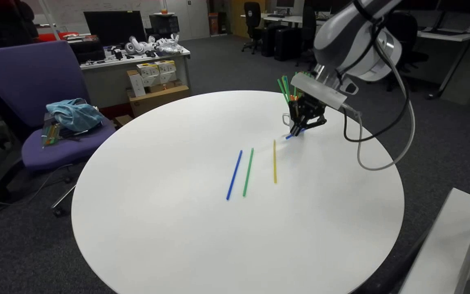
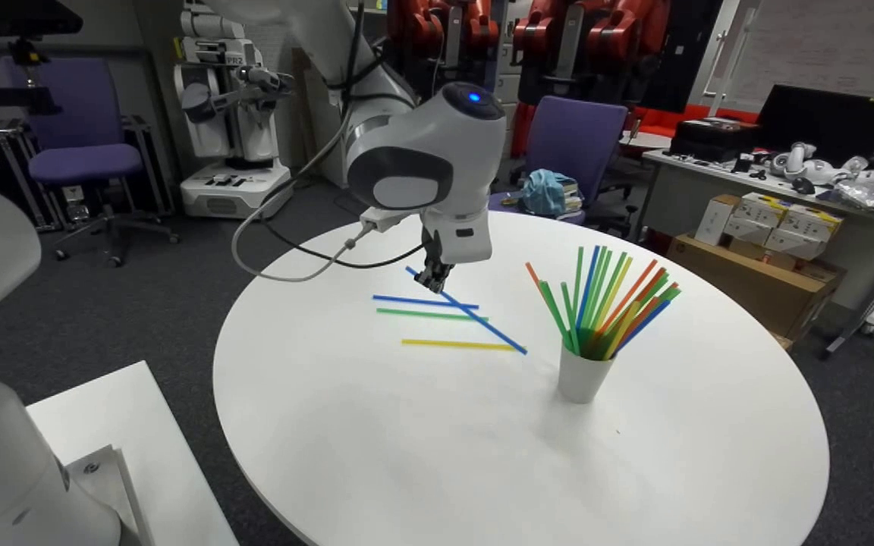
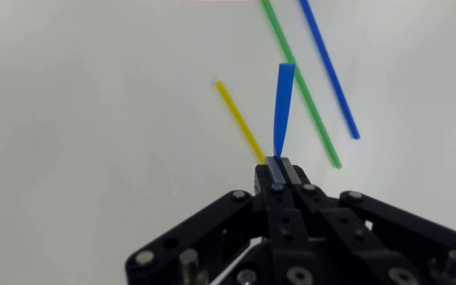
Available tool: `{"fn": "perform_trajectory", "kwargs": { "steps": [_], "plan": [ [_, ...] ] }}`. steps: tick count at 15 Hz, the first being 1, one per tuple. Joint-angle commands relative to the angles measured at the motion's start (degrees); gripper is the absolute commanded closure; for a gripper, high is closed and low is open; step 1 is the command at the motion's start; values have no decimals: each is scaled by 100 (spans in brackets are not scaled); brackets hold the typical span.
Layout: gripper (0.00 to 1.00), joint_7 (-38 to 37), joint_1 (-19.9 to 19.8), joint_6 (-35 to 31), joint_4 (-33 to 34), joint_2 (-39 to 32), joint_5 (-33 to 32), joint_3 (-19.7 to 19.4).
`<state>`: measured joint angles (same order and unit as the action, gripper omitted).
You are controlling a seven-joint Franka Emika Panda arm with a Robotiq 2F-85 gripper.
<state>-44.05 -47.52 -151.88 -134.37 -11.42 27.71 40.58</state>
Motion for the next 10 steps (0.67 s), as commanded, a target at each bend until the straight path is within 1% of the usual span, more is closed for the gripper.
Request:
{"fn": "perform_trajectory", "kwargs": {
  "steps": [1,3,5,7,10],
  "plan": [
    [100,612,1114,1178,472,710,1023,-1324],
    [100,493,1891,1701,734,862,1202,-2254],
    [100,256,2551,2036,978,882,1228,-3044],
    [100,13,2952,2279,1191,832,1299,-3565],
    [100,-593,3289,2564,1484,617,1455,-4112]
  ]
}}
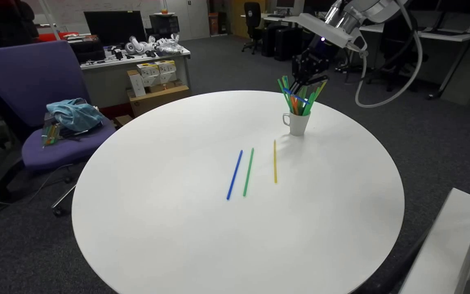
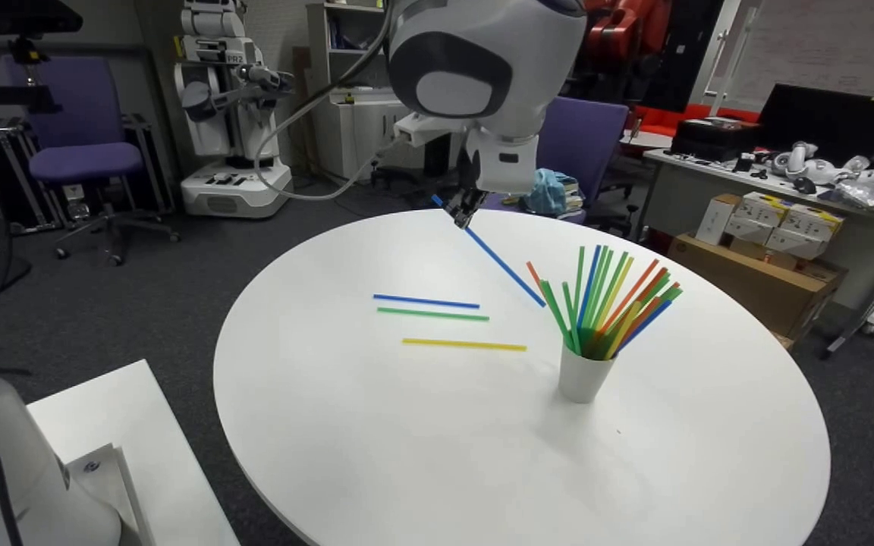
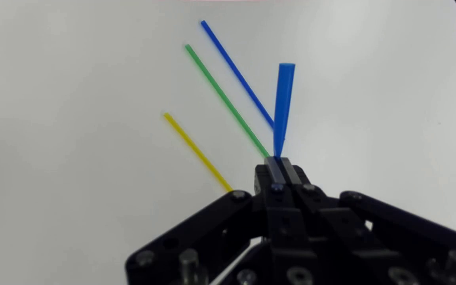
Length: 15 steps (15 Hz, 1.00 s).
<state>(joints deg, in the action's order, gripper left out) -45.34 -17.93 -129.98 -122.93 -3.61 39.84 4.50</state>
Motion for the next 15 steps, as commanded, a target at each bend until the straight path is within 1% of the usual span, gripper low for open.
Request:
{"fn": "perform_trajectory", "kwargs": {
  "steps": [1,5,10,15],
  "plan": [
    [100,-643,387,467,434,-260,305,-640],
    [100,-1165,493,705,760,-557,673,-1004],
    [100,-1352,492,466,1080,-752,1401,-1164],
    [100,-541,333,462,1046,-676,3075,-1341]
  ]
}}
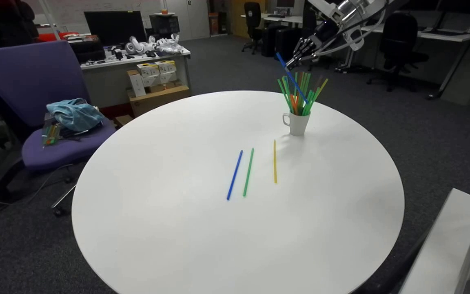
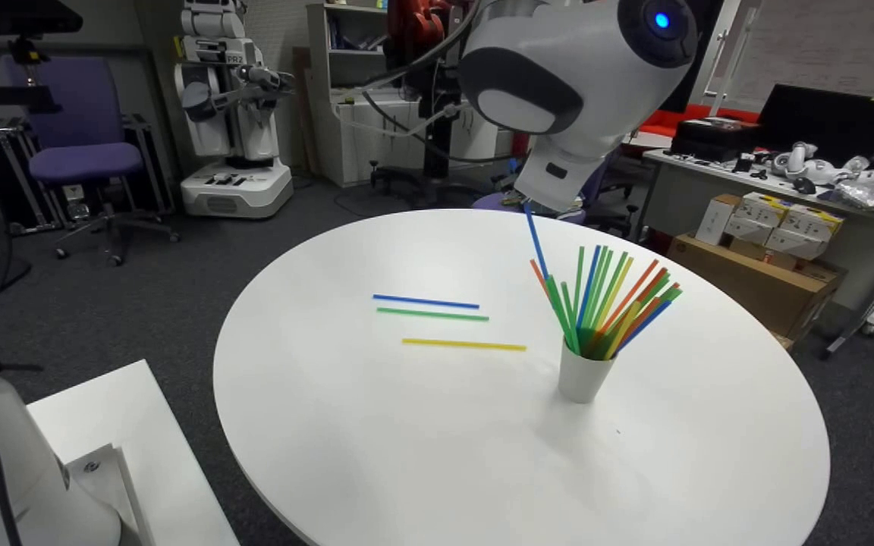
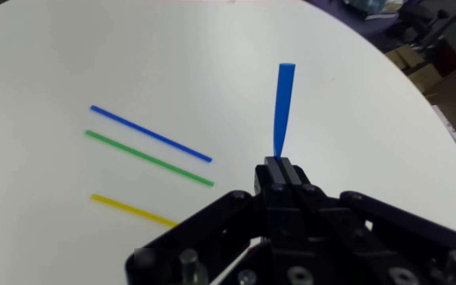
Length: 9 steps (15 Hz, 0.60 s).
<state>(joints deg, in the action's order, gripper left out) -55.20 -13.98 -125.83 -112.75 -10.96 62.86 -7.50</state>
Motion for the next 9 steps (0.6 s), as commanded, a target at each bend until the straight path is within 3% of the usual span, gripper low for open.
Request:
{"fn": "perform_trajectory", "kwargs": {
  "steps": [1,9],
  "plan": [
    [100,637,-73,33,1,60,1008,-193],
    [100,1449,-184,76,-14,-107,1901,-576]
  ]
}}
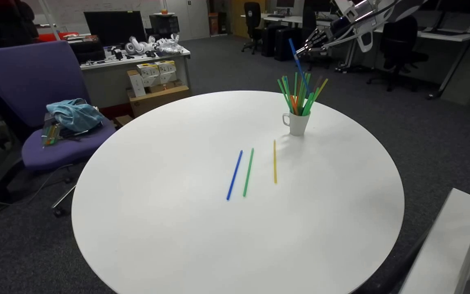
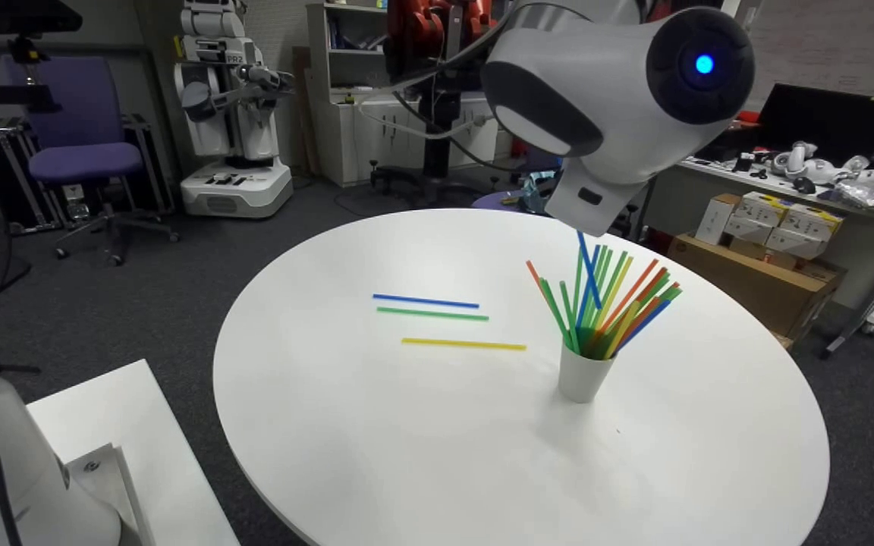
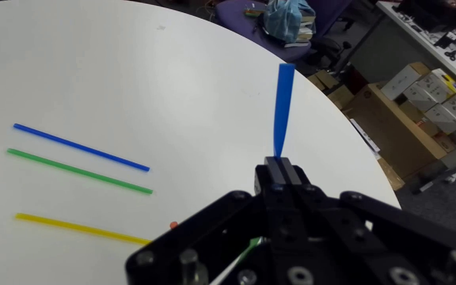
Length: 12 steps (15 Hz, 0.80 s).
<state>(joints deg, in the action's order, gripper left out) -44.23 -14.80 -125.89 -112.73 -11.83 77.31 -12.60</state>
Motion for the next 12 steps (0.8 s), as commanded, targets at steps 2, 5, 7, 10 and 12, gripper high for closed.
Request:
{"fn": "perform_trajectory", "kwargs": {
  "steps": [2,5,7,10,12],
  "plan": [
    [100,636,-207,216,-89,-65,950,-113],
    [100,1069,-297,344,-193,-217,1462,-147],
    [100,1186,-345,371,-278,-341,1719,-167],
    [100,1319,-400,285,-498,-411,2100,-202],
    [100,1406,-443,376,-587,-471,2303,-226]
  ]
}}
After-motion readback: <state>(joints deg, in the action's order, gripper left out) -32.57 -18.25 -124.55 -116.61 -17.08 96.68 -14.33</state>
